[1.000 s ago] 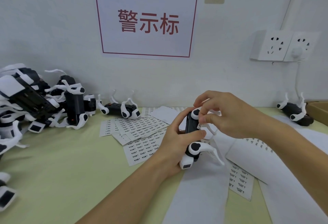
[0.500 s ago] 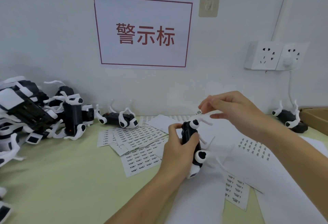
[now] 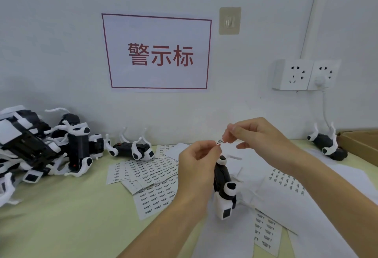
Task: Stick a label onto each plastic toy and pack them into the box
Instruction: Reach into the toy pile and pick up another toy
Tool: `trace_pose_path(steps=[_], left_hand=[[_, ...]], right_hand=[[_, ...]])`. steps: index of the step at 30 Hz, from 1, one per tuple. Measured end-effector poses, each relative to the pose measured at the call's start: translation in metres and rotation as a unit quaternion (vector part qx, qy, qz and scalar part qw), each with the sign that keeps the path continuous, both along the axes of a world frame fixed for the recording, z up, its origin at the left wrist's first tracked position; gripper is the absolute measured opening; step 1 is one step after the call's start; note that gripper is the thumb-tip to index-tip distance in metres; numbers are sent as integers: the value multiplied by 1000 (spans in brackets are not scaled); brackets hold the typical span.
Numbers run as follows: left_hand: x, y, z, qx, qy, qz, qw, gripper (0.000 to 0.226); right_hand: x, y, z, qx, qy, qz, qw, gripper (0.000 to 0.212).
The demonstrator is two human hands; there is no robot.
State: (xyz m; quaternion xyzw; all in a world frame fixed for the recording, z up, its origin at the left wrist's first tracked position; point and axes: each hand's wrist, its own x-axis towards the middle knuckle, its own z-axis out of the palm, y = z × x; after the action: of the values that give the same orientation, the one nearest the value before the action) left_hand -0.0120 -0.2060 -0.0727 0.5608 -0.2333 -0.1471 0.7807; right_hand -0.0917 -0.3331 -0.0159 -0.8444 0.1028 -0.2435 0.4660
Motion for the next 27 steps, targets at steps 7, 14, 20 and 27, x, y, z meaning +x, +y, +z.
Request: trace_pose_path(steps=[7, 14, 20, 27], left_hand=[[7, 3, 3, -4, -24, 17, 1000, 9], [6, 10, 3, 125, -332, 83, 931, 22], [11, 9, 3, 187, -364, 90, 908, 11], [12, 10, 6, 188, -350, 115, 910, 10]], right_hand=[[0, 1, -1, -20, 9, 17, 1000, 32], [4, -1, -7, -296, 21, -129, 946, 19], [0, 6, -1, -320, 12, -24, 947, 11], [2, 15, -3, -372, 15, -58, 926, 9]])
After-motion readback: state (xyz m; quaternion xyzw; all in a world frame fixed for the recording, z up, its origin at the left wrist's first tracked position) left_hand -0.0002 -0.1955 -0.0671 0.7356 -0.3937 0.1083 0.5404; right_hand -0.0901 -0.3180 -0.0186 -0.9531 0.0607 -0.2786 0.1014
